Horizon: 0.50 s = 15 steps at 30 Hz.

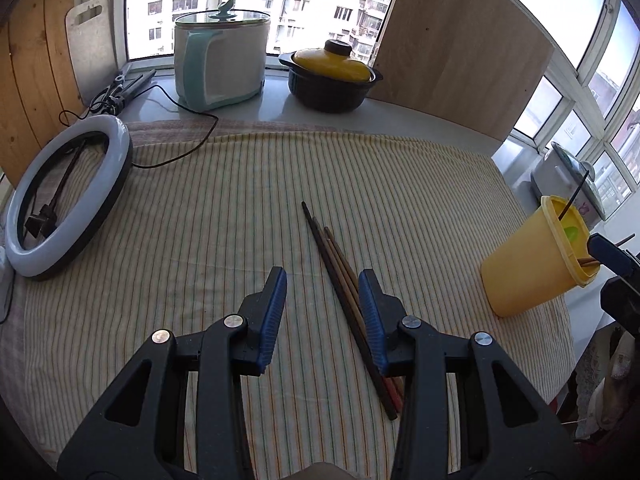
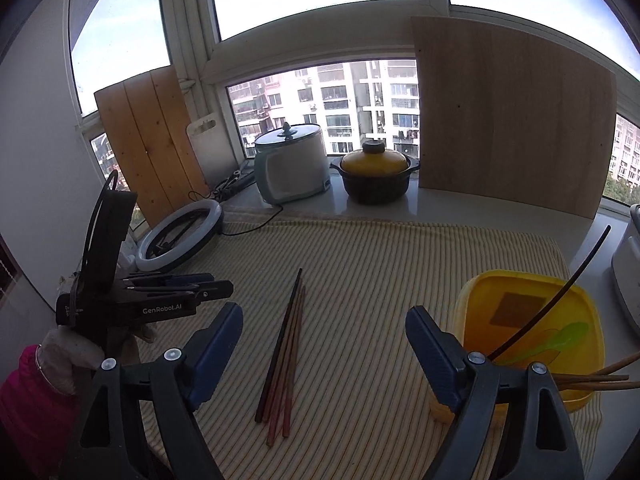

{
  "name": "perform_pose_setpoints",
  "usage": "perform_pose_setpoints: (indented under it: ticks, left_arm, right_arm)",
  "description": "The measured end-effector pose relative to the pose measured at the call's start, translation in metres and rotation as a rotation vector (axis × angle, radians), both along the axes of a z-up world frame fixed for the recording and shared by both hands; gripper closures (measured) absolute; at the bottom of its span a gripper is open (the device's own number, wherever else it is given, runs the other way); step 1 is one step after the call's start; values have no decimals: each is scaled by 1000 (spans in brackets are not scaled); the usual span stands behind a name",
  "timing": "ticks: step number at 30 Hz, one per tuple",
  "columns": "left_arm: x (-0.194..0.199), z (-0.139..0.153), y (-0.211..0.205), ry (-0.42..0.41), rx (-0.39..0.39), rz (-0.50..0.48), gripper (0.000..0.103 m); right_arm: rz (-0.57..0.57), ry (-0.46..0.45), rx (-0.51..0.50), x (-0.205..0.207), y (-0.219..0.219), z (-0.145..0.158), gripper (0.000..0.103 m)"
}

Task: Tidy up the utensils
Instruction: 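Move both open tools down over the remaining chopsticks on the cloth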

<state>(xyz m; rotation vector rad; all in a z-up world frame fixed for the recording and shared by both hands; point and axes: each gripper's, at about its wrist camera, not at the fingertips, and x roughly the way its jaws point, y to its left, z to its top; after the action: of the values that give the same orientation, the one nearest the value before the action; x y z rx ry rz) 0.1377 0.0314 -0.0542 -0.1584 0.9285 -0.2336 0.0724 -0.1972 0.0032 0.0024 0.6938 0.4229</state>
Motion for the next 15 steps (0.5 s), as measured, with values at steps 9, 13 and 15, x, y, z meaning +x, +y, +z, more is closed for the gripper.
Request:
perform_pose_setpoints:
  ticks: [9,13,15]
  left_arm:
    - [-11,-32,16,42,-27,17,66]
    - [-12,-36,17,48,-36,13,66]
    - [-14,-38,18,49,-43,10,66]
  right_arm:
    - [62,258,-17,47,33,-61,30]
    - [85,389,-39,71,46,-89,48]
    - [86,452,-37,82,51,-102,64]
